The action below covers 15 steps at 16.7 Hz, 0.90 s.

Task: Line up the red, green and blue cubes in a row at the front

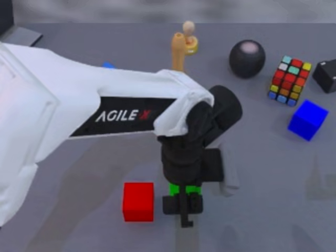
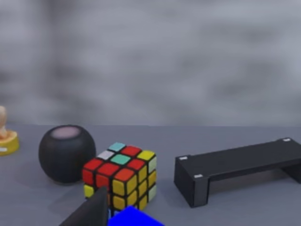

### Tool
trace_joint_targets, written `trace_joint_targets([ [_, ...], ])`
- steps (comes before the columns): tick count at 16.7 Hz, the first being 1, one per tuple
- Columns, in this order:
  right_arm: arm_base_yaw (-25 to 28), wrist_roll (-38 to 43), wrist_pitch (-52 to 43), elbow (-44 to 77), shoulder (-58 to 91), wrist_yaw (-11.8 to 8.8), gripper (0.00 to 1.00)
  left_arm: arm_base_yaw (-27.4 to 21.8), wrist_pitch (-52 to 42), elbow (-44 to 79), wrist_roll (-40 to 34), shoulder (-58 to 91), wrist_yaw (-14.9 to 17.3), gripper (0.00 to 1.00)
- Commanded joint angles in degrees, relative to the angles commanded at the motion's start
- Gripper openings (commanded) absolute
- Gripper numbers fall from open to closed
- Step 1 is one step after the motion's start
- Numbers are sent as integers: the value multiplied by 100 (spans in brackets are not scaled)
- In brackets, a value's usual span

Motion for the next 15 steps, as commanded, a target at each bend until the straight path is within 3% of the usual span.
trace_joint_targets([
  [1,0,0,0,0,0,0,100,0,0,0,0,0,0,0],
  [14,0,0,0,0,0,0,100,0,0,0,0,0,0,98],
  [15,0,0,0,0,0,0,100,0,0,0,0,0,0,100],
])
